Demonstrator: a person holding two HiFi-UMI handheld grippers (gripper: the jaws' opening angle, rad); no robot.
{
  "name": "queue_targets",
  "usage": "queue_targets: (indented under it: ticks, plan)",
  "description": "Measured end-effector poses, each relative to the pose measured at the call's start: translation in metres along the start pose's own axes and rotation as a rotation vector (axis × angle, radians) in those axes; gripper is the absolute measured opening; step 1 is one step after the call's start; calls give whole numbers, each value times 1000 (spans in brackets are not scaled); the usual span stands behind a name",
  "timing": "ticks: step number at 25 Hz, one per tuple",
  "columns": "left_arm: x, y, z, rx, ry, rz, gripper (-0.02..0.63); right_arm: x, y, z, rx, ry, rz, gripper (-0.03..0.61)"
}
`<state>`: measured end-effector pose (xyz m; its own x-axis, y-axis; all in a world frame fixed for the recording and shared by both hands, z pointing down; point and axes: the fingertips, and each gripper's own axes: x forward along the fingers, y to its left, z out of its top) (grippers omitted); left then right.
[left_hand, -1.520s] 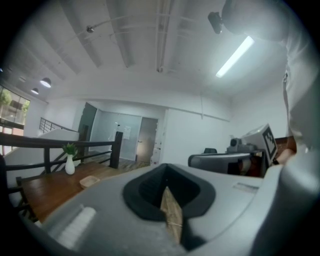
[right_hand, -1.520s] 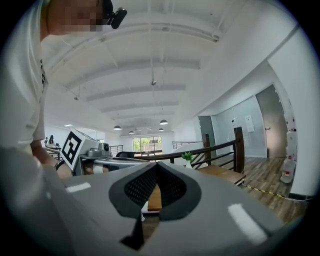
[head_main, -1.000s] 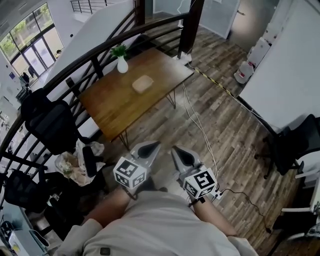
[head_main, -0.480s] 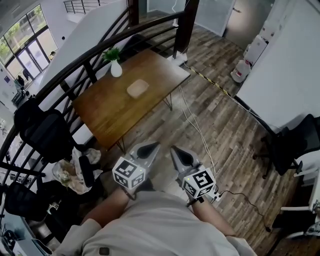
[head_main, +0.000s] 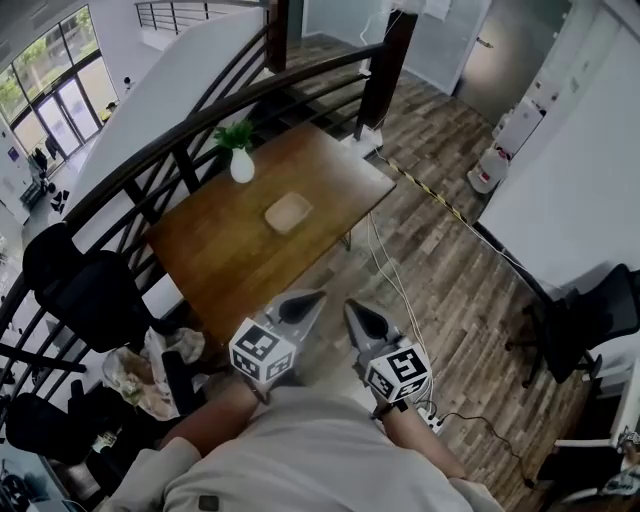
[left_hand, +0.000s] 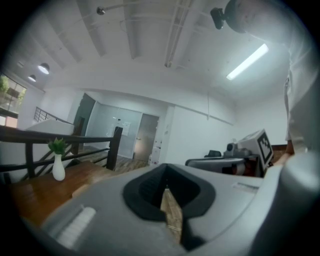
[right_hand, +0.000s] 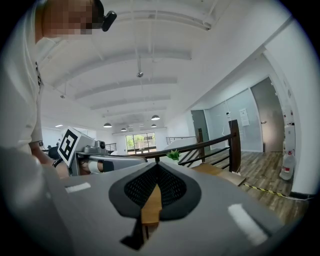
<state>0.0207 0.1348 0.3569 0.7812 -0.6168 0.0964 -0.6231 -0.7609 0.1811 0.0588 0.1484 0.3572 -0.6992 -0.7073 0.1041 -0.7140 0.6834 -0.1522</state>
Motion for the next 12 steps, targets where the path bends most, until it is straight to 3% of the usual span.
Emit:
queue_targets:
  ticks: [5,12]
  plan:
    - [-6,62,37,36,1,-23,3,74,3,31,-1,-19,6,8]
    - [-6,110,31,13,25,-9,3,126,5,34,-6,-4,39,8]
